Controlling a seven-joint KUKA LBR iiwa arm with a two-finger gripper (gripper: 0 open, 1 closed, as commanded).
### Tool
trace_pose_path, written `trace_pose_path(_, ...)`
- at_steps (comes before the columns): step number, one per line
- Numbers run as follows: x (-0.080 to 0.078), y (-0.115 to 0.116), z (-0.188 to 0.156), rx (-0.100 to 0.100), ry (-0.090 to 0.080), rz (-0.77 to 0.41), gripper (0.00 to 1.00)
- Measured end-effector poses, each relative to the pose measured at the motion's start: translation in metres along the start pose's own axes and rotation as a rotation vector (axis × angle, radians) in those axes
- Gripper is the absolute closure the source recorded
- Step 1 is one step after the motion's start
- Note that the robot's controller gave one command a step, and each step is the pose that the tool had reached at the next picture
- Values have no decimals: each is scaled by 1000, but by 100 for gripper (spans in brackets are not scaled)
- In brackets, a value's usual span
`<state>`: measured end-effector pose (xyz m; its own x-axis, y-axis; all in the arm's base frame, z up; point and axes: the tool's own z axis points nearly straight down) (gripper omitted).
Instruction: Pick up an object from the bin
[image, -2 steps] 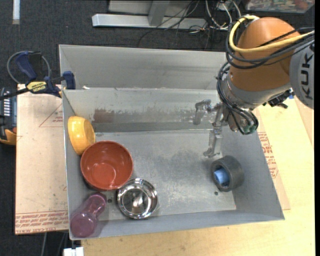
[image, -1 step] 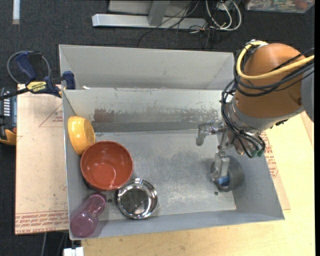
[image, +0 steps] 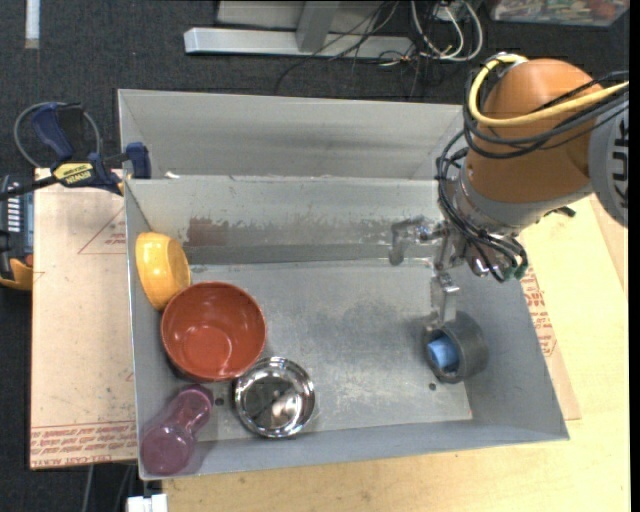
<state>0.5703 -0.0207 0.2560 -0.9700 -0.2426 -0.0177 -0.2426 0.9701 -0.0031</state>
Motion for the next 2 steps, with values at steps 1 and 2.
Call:
trace_pose_path(1, 35, 14, 10, 0, 3, -55, 0)
trace_pose_path(2, 49, 66, -1, -1, -2, -345, 0)
